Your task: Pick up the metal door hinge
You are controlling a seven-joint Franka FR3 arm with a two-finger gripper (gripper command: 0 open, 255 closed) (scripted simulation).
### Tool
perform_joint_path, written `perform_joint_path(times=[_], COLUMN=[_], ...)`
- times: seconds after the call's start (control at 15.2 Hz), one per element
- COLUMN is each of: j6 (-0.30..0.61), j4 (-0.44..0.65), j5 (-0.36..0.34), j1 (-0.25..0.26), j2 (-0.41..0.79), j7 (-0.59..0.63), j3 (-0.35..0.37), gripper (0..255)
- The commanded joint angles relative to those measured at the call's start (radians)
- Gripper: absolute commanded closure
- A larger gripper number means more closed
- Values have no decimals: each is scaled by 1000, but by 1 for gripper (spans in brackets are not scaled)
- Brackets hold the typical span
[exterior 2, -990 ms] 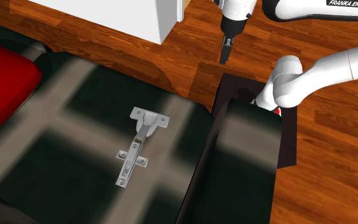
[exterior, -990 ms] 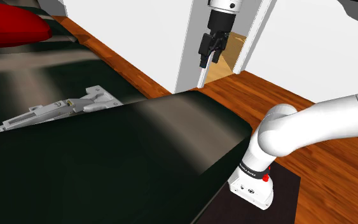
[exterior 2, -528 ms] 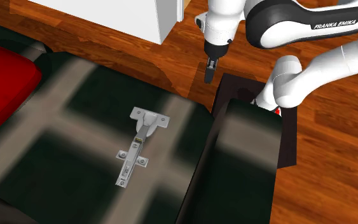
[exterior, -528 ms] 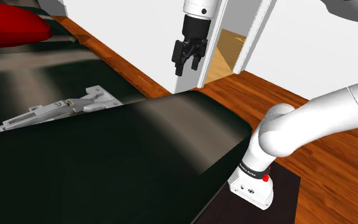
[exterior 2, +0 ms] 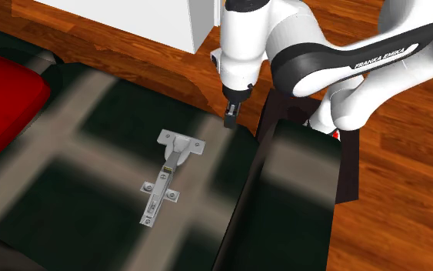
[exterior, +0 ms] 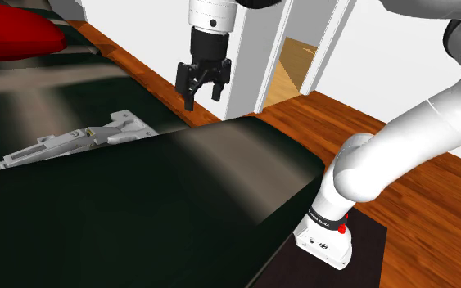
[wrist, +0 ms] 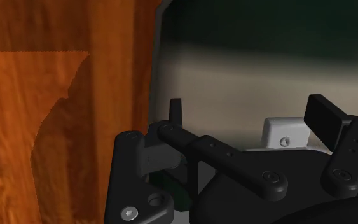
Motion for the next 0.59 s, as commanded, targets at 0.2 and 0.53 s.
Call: perform_joint_path(times=[0.2,0.53], j6=[63,98], j4=[101,248], j5=[-36,-125], j1=[7,28], j2=[158,351], j7=[121,263], j3=[93,177], gripper=[0,0])
